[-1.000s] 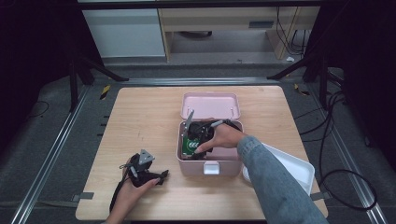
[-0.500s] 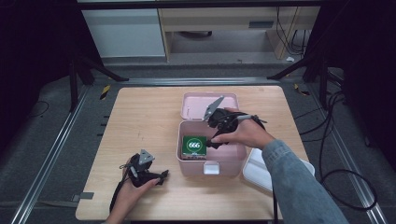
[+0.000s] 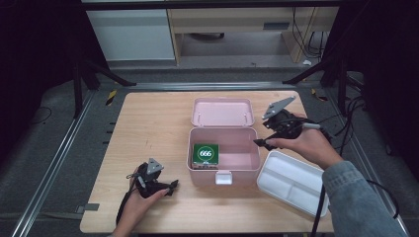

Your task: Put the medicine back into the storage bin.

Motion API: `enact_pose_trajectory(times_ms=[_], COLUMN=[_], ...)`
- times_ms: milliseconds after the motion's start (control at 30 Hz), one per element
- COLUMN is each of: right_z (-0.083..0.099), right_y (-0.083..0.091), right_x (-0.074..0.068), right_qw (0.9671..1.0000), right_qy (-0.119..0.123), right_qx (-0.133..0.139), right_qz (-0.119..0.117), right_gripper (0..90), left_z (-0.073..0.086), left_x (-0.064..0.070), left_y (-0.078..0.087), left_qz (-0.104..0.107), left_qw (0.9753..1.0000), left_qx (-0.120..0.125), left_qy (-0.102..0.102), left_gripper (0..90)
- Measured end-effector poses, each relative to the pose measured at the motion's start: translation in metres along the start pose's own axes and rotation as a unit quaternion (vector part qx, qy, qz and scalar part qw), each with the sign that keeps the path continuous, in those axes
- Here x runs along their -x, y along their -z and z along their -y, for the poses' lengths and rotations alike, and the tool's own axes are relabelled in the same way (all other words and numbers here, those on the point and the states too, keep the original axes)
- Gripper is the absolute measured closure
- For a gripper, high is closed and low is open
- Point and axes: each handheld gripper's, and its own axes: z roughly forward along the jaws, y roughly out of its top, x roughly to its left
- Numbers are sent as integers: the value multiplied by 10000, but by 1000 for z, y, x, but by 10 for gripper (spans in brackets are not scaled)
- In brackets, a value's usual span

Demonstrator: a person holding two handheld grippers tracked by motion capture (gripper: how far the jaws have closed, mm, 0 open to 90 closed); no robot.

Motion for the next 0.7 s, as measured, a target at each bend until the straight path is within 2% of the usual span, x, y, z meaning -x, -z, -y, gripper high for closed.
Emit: enact_pose_trajectory(times_ms=[200,300,433,700], right_z=[34,51,74,104], right_y=[23,28,27,19], right_x=[10,12,11,10], right_qw=[9992,9986,9978,9965], right_qy=[-332,-457,-487,-661], right_qx=[-61,-141,-345,-486], right_qz=[206,223,289,169], right_gripper=[271,315,374,458], left_z=[0,0,0,0], left_x=[0,0,0,0], left_y=[0,0,0,0], left_qz=[6,5,4,-1], left_qw=[10000,10000,10000,10000], left_qx=[-1,-7,-9,-18], left_qy=[11,3,0,0], left_gripper=[13,13,13,13])
